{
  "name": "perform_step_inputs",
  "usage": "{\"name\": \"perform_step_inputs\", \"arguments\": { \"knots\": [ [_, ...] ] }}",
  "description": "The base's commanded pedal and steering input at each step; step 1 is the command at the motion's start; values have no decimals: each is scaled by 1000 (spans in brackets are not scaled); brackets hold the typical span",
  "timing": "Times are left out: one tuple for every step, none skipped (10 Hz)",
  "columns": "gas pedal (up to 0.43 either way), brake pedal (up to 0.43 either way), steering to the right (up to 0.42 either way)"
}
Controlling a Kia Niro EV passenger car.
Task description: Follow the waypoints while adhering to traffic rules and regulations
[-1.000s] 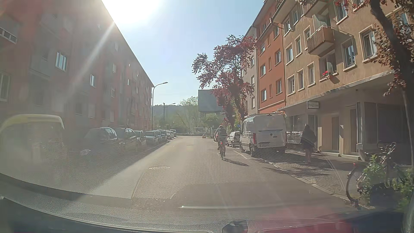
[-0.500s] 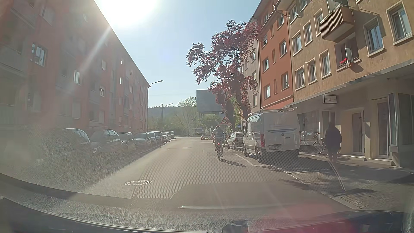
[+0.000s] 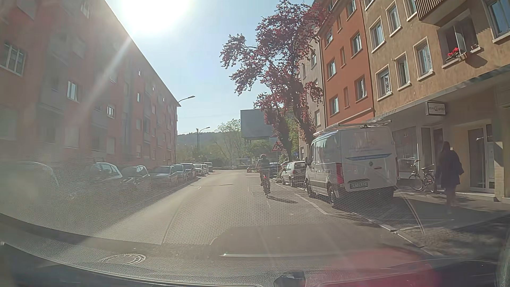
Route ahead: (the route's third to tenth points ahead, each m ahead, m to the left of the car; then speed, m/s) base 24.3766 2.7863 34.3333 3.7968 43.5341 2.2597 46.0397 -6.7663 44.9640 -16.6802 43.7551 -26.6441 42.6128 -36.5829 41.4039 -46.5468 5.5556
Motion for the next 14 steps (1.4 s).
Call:
{"name": "perform_step_inputs", "arguments": {
  "knots": [
    [87,0,0],
    [87,0,1],
    [87,0,-1],
    [98,0,-3],
    [98,0,-4],
    [98,0,-5],
    [98,0,-8],
    [98,0,-11],
    [87,0,-15],
    [87,0,-17],
    [79,0,-17],
    [79,0,-21],
    [79,0,-23],
    [67,0,-23]
  ]
}}
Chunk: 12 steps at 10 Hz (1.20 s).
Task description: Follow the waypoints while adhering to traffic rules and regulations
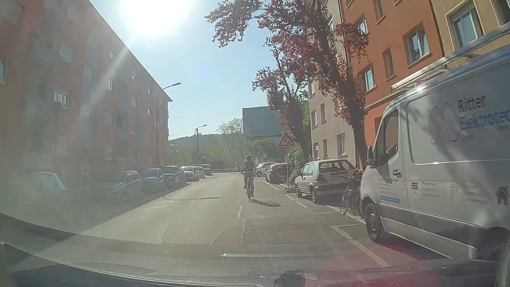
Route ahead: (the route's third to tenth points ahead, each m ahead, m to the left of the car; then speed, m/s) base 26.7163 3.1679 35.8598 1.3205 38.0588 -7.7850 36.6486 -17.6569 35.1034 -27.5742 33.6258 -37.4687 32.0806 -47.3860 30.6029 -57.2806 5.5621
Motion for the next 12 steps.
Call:
{"name": "perform_step_inputs", "arguments": {
  "knots": [
    [59,0,-23],
    [59,0,-23],
    [59,0,-22],
    [59,0,-19],
    [59,0,-16],
    [59,0,-17],
    [47,0,-17],
    [47,0,-16],
    [47,0,-16],
    [47,0,-14],
    [47,0,-14],
    [47,0,-15]
  ]
}}
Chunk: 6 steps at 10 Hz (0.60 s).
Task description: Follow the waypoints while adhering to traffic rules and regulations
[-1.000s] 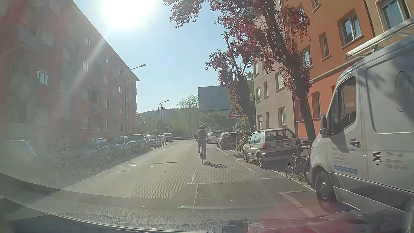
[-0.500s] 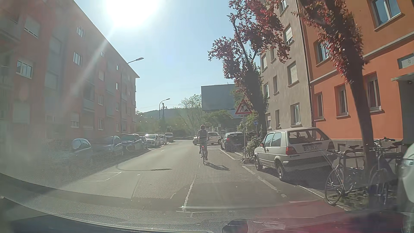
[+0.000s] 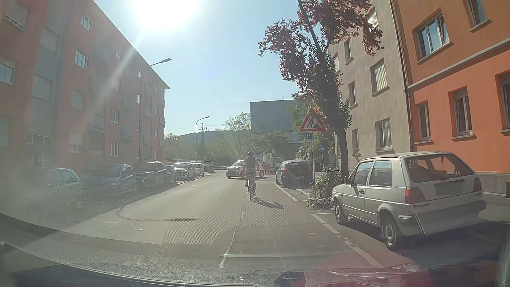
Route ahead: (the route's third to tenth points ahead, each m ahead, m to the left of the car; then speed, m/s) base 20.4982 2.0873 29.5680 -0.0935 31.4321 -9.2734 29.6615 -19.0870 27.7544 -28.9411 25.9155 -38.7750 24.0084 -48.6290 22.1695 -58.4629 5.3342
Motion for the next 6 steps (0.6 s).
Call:
{"name": "perform_step_inputs", "arguments": {
  "knots": [
    [47,0,-15],
    [47,0,-18],
    [47,0,-19],
    [47,0,-20],
    [47,0,-23],
    [47,0,-28]
  ]
}}
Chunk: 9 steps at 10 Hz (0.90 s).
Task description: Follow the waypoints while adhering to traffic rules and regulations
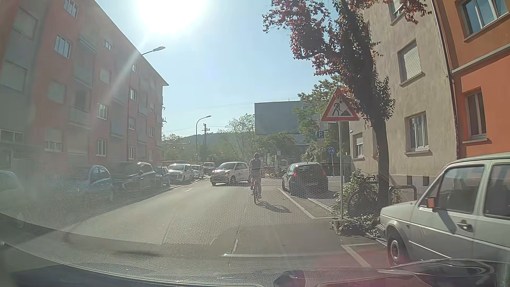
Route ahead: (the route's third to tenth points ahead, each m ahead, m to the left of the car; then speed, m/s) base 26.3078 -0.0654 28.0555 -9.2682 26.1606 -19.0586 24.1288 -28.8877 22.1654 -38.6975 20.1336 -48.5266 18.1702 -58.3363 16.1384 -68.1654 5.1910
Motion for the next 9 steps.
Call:
{"name": "perform_step_inputs", "arguments": {
  "knots": [
    [47,0,-32],
    [47,0,-36],
    [47,0,-39],
    [47,0,-39],
    [47,0,-39],
    [47,0,-37],
    [47,0,-34],
    [47,0,-29],
    [47,0,-28]
  ]
}}
